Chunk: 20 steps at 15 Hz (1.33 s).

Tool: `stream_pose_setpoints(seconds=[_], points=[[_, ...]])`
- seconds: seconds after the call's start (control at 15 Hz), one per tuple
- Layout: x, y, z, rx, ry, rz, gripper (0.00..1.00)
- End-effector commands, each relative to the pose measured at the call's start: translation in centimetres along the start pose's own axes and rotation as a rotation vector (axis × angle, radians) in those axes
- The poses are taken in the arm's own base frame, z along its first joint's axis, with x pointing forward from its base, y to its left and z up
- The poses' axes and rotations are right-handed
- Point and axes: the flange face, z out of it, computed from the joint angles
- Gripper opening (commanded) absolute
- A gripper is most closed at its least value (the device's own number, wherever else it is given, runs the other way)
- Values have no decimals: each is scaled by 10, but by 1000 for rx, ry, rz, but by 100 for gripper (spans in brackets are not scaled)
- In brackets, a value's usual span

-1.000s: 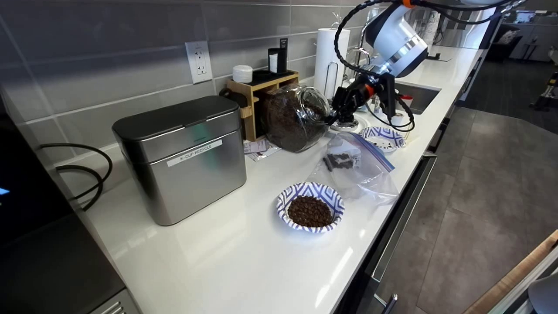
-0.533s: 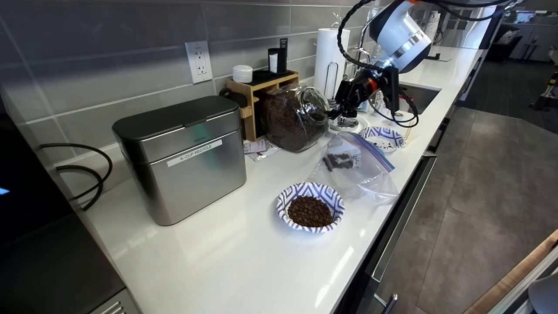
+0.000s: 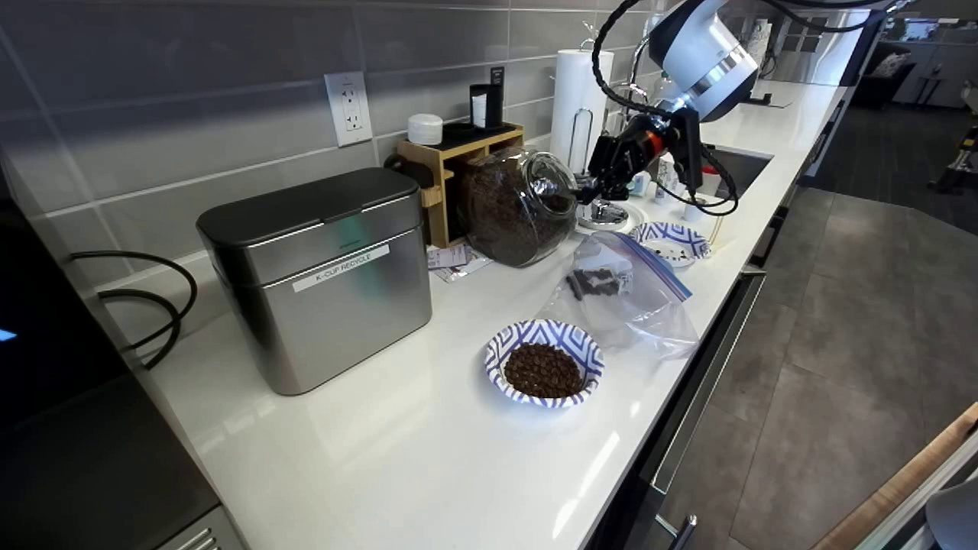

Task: Put some of the contents in the jar on the plate

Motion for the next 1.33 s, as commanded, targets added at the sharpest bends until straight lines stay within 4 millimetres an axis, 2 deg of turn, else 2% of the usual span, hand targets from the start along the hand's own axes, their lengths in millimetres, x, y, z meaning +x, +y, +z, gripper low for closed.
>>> stream_pose_setpoints(seconds=[0.0,0.6,1.0,1.27], points=[[4,3,-4,12,-11,5,1],[16,-2,-10,8,-132,17,1],[32,-7,-17,-113,-169,82,1],[39,-14,-14,-176,-208,78,1]])
